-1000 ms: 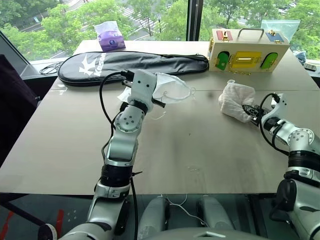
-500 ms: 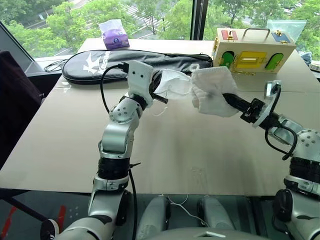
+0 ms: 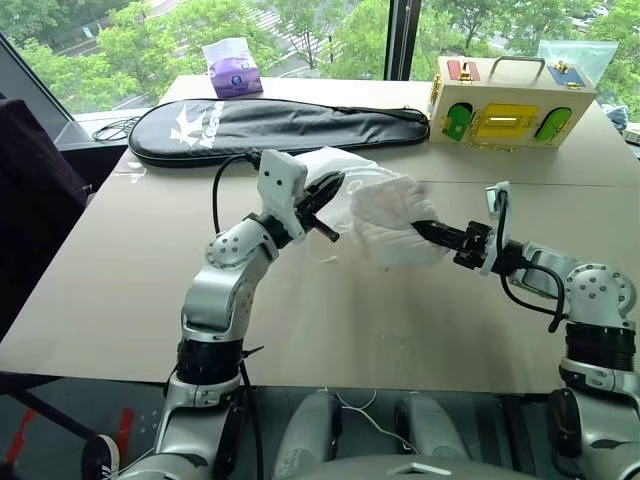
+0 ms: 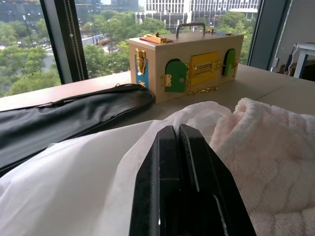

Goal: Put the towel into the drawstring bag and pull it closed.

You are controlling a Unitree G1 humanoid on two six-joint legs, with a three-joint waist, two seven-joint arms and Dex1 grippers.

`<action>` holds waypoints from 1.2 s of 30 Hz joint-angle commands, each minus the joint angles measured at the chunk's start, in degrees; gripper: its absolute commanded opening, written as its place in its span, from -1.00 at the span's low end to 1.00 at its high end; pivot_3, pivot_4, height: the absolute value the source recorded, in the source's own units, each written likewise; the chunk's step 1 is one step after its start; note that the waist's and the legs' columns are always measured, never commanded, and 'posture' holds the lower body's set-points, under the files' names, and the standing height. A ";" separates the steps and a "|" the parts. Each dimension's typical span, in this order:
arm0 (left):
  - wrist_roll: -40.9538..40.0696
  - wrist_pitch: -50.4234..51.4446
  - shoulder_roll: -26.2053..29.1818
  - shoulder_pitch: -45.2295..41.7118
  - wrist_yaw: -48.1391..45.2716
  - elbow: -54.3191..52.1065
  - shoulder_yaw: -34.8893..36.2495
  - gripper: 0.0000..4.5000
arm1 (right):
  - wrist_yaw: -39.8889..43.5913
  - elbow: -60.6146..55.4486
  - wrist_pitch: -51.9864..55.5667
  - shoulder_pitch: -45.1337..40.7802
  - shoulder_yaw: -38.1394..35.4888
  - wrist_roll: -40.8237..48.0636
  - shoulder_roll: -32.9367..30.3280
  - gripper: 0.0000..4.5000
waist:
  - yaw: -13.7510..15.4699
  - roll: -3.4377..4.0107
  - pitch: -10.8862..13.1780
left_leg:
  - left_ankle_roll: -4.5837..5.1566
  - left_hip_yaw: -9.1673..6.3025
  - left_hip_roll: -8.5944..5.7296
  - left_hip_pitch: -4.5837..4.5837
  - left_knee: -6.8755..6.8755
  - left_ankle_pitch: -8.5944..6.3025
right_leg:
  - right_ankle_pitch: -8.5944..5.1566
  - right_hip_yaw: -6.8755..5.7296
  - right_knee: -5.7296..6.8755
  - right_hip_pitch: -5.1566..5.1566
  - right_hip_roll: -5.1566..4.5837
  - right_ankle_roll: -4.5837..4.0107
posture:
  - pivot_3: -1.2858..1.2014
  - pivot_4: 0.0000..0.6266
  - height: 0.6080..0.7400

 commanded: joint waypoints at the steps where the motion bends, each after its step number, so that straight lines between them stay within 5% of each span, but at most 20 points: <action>1: 1.28 -4.29 1.17 1.20 -1.51 -3.35 -2.06 -1.00 | -7.08 1.54 5.34 -2.06 -4.08 6.53 2.16 -0.98 | 0.00 0.00 0.00 | 0.00 -0.01 0.00 0.00 0.00 0.00 | 0.00 0.00 0.00 0.00 -0.01 0.00 | 0.03 -0.52 1.00; 8: 1.55 -5.08 0.74 2.48 -0.37 -3.44 -3.39 -1.00 | -32.69 9.94 3.89 -5.79 -12.72 19.75 11.14 -0.98 | -0.09 0.03 0.02 | 0.00 0.01 0.00 0.03 -0.01 0.00 | 0.00 -0.01 0.04 0.00 0.09 -0.01 | 0.03 -0.52 1.00; 14: 1.70 -3.75 -0.33 2.68 1.77 -3.82 -4.26 -1.00 | -41.63 4.16 2.98 -3.28 -6.58 27.68 15.09 -0.98 | -0.21 0.04 0.02 | 0.02 0.01 -0.02 -0.02 -0.03 0.00 | 0.00 -0.05 0.00 0.00 0.15 0.00 | 0.03 -0.52 1.00; 25: -4.89 6.26 -0.74 3.18 1.54 -7.14 -4.18 -1.00 | -44.52 0.89 -19.37 -3.21 -5.38 22.93 24.13 -0.98 | -0.49 0.08 0.05 | 0.02 -0.01 0.01 0.01 -0.03 0.00 | -0.01 -0.05 0.03 -0.01 0.29 0.01 | 0.03 -0.52 1.00; 32: -7.64 9.57 -1.36 2.20 1.12 -9.05 -5.62 -1.00 | -34.41 -6.40 -14.32 0.57 6.88 18.52 21.92 -0.98 | -1.11 0.15 0.11 | 0.02 -0.01 0.03 0.00 -0.06 0.00 | -0.01 -0.05 0.01 -0.03 0.29 0.01 | 0.03 -0.52 1.00; 36: -9.06 9.51 -1.93 1.61 0.53 -9.57 -5.29 -1.00 | -33.59 -2.32 -25.29 0.54 6.05 6.44 21.87 -0.98 | -1.29 0.15 0.11 | 0.02 -0.02 0.02 0.05 -0.04 0.00 | -0.01 -0.05 0.03 -0.02 0.30 0.00 | 0.03 -0.52 1.00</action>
